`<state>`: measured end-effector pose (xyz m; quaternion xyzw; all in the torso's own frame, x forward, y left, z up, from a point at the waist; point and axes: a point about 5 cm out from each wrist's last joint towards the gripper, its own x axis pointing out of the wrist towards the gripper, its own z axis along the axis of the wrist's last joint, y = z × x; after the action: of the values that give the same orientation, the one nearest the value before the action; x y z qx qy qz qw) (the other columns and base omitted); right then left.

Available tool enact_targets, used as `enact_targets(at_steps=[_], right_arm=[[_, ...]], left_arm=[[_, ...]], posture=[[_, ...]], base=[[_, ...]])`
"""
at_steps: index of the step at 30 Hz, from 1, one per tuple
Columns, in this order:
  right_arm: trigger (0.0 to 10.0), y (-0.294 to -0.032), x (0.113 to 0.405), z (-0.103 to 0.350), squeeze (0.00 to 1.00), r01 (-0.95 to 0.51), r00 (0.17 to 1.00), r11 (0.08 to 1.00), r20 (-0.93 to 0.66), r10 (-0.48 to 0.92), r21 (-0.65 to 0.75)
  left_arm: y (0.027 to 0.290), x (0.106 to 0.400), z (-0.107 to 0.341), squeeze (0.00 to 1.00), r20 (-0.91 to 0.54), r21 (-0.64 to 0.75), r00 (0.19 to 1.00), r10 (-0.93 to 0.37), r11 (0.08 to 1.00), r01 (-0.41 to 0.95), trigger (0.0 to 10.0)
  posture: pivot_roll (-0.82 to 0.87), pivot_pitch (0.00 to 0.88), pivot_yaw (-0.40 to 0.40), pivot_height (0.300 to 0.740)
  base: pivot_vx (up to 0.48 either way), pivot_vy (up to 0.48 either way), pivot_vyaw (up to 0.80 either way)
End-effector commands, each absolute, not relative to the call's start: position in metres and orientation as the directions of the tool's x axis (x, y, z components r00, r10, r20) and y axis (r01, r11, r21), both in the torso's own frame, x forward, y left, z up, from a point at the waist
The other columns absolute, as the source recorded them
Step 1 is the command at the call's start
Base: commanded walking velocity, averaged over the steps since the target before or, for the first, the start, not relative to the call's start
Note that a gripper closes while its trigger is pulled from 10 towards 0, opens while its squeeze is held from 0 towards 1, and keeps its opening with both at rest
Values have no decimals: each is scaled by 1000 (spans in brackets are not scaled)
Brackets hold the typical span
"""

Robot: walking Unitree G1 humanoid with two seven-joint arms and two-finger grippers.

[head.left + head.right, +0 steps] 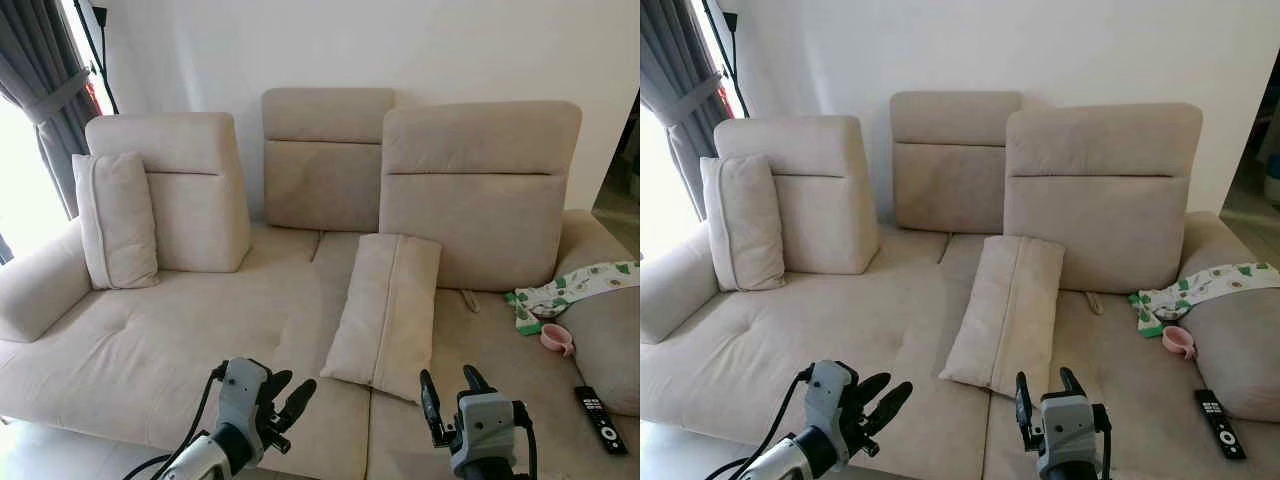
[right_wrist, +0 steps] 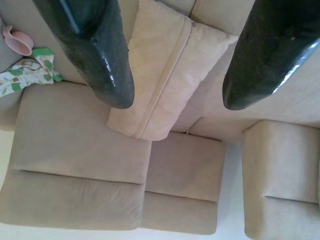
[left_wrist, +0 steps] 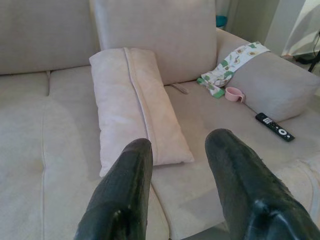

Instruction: Move the pillow to the sofa from floor

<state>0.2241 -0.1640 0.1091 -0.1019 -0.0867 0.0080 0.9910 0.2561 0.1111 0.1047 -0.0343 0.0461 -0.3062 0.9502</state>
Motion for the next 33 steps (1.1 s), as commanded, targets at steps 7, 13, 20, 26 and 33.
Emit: enact_targets(at_steps=[7,13,20,26,33], right_arm=[[10000,-162,224,105,0,-5,986,980,160,37,-199],[10000,-162,224,104,0,-2,987,980,158,34,-200],[10000,-162,225,104,0,-1,987,980,158,33,-201],[10000,-163,225,104,0,0,987,979,159,33,-204],[10000,-163,226,105,0,-2,986,978,161,36,-208]], left_arm=[[111,256,101,0,-81,-80,801,-594,805,588,10000],[111,257,100,0,-85,-79,799,-596,803,591,10000],[111,258,100,0,-85,-78,797,-598,801,593,10000],[110,259,99,0,-83,-78,796,-600,800,595,10000],[110,260,98,0,-81,-80,796,-600,800,594,10000]], posture=[[13,0,94,733],[10,0,95,733],[7,0,96,733],[4,0,93,733],[4,0,90,733]], base=[[0,-291,0],[0,-353,0],[0,-436,0],[0,-436,0],[0,-438,0]])
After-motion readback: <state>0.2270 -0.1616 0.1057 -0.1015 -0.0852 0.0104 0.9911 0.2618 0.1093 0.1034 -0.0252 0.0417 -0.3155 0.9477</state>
